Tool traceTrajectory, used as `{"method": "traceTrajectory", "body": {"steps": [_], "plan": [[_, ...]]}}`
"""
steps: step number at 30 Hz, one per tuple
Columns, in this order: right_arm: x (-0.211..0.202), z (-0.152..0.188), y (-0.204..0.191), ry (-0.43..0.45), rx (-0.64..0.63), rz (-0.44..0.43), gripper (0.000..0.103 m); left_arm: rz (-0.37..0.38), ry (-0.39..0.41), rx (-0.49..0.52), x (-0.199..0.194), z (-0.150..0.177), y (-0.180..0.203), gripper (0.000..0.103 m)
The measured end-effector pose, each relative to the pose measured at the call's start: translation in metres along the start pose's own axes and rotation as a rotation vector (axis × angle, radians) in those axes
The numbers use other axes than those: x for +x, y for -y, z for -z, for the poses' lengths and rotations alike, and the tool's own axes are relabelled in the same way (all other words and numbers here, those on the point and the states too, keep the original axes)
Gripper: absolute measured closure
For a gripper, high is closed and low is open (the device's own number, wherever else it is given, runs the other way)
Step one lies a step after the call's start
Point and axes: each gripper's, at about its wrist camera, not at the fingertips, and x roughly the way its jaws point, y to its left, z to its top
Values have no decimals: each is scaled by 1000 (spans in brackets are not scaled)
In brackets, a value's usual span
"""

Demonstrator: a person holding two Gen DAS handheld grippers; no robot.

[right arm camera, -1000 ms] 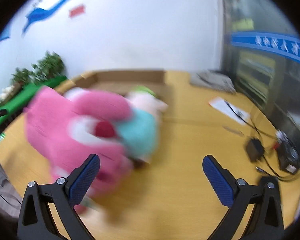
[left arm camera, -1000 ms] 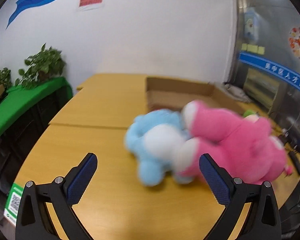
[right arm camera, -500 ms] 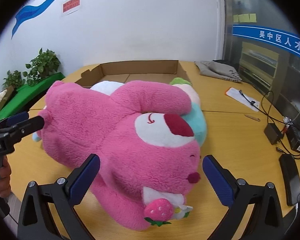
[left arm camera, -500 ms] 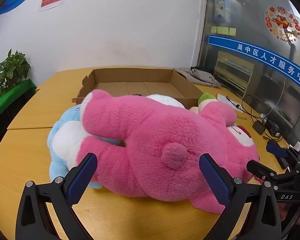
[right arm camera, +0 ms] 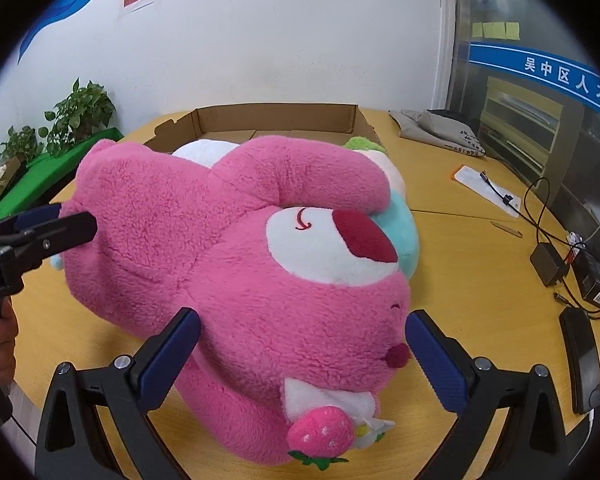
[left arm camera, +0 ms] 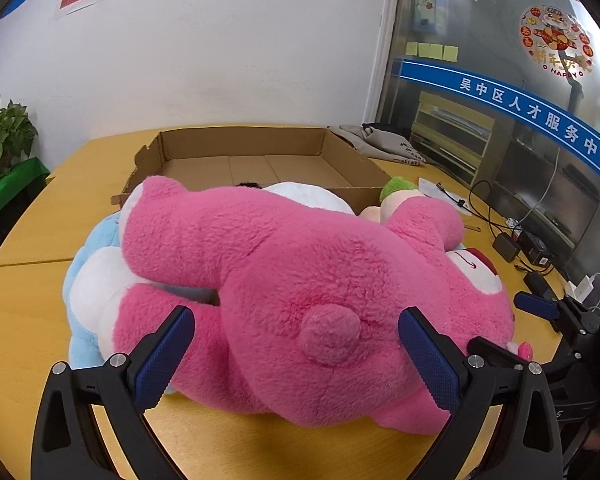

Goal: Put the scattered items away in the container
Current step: 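Close both grippers on the large pink plush bear's body, then lift the pink bear with both grippers and carry it over the box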

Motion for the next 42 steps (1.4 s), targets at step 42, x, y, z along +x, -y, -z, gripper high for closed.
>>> {"method": "traceTrajectory", "body": {"steps": [42], "plan": [[30, 1, 14, -3, 56, -106, 4, 173, -73, 28, 22, 3, -6, 36]]}}
